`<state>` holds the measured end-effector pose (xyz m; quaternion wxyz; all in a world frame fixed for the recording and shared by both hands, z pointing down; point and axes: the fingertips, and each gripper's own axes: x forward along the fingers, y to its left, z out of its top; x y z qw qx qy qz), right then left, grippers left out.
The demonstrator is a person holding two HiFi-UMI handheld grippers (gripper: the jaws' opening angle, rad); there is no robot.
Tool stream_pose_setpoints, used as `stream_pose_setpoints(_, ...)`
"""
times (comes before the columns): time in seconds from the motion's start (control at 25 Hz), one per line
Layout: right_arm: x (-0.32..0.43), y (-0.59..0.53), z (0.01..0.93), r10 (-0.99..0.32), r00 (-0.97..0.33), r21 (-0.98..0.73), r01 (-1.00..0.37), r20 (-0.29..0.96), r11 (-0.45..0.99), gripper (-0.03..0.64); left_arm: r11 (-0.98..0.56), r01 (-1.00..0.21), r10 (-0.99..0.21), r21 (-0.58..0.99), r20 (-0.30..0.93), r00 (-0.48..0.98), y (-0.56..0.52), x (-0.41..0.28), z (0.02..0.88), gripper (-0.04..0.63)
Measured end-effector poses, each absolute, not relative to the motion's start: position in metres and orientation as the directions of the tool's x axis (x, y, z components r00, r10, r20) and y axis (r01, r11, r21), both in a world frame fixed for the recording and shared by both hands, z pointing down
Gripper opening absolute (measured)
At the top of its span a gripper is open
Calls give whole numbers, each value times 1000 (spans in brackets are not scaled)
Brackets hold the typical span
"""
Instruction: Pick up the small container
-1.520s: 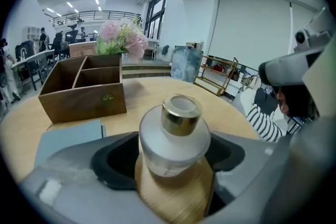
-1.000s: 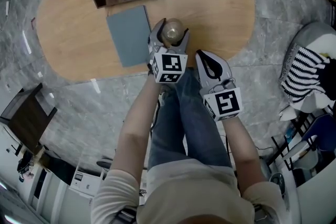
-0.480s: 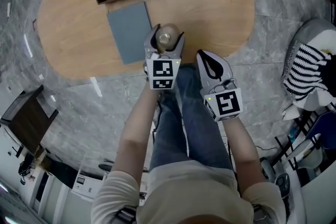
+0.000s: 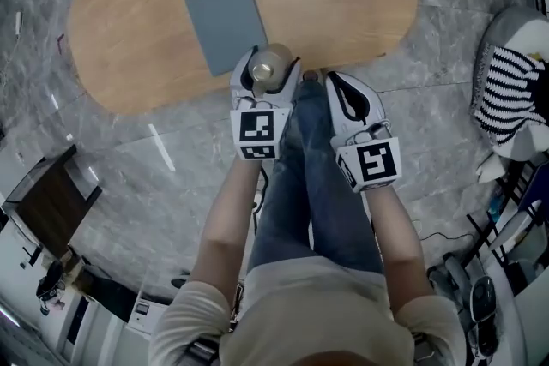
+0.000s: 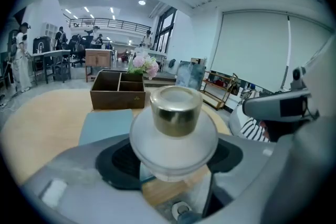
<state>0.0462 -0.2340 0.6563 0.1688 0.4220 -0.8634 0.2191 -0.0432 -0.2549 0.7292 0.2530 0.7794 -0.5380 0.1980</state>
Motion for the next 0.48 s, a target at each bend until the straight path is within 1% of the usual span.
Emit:
stream_pose_setpoints(0.28,42,-186,632,-727,-538,-198,-840,428,505,0,-327,-929,-758,171,540,366,-204,-59,696,341)
stream_pose_setpoints(0.48,38,-141,614,-763,-511,-184,-858,397,479,0,-310,-931,-775,191,517,364,-159,-68,664,341)
